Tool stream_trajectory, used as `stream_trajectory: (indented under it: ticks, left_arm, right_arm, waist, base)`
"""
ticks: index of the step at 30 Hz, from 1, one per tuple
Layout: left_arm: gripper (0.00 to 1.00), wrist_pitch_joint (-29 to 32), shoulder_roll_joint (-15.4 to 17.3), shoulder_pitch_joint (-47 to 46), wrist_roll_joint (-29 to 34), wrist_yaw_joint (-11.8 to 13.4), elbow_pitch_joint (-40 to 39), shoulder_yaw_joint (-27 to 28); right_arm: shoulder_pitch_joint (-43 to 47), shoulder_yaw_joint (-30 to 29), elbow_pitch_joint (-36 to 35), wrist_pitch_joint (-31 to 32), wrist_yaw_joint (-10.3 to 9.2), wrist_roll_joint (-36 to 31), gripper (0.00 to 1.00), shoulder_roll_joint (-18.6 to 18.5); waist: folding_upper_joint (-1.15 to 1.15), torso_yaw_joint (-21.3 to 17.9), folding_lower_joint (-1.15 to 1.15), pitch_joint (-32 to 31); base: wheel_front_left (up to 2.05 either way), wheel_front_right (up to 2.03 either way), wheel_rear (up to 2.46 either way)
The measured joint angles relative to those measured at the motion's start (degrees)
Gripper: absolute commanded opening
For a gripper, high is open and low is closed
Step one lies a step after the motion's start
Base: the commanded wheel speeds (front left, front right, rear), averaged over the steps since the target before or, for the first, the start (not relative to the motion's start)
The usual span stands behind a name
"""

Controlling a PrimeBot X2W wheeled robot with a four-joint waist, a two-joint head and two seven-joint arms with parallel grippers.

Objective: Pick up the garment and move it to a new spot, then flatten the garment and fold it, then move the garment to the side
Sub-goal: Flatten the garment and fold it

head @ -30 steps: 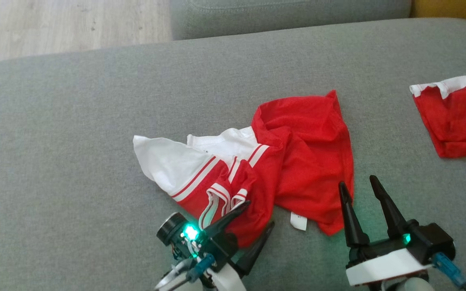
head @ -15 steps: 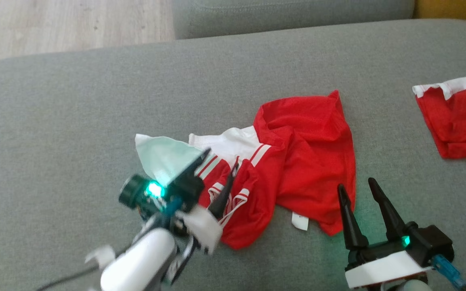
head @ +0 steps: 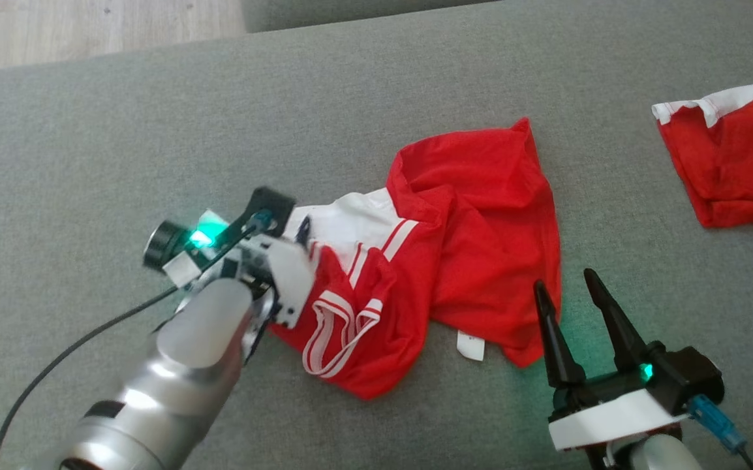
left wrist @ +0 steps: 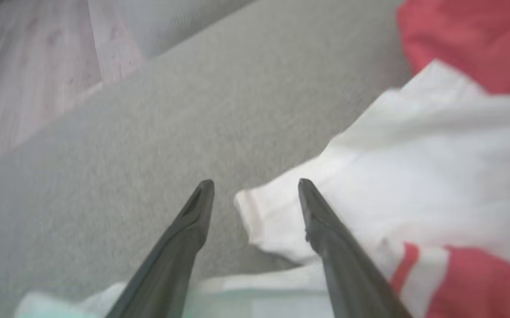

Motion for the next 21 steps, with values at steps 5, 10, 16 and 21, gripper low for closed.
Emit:
stream_trajectory:
  ticks: [5,10,16,21]
  left_arm:
    - [1.0,-0.86,-0.87,-0.18,-1.19,-1.56,4.33,0.16]
    - [1.0,-2.52,-2.42,-0.28,-4.05,-4.89,7.6,1.41]
    - [0.0,-4.65,-3.83,-1.02,-5.12,-6.8,10.91,1.47]
    - [0.0,-6.46,-4.27,-1.55,-6.28,-8.1,13.52,1.7]
  right_arm:
    - [0.12,-1.03,0.05,0.0,0.0,-0.42,1.0,0.0]
    - [0.12,-0.82,0.22,0.0,0.0,-0.42,1.0,0.0]
    - [0.09,0.01,0.24,0.0,0.0,-0.42,1.0,0.0]
    - [0.1,0.03,0.48,0.0,0.0,-0.87,1.0,0.0]
  waist:
    - [0.0,0.22,0.0,0.25]
    - [0.0,0.66,-0.01,-0.12]
    - [0.0,0.17,-0.01,-0.24]
    - [0.0,-0.58,-0.01,-0.51]
  base:
    - [0.0,0.0,0.0]
    - [0.0,0.0,0.0]
    - [0.0,0.0,0.0]
    - [0.0,0.0,0.0]
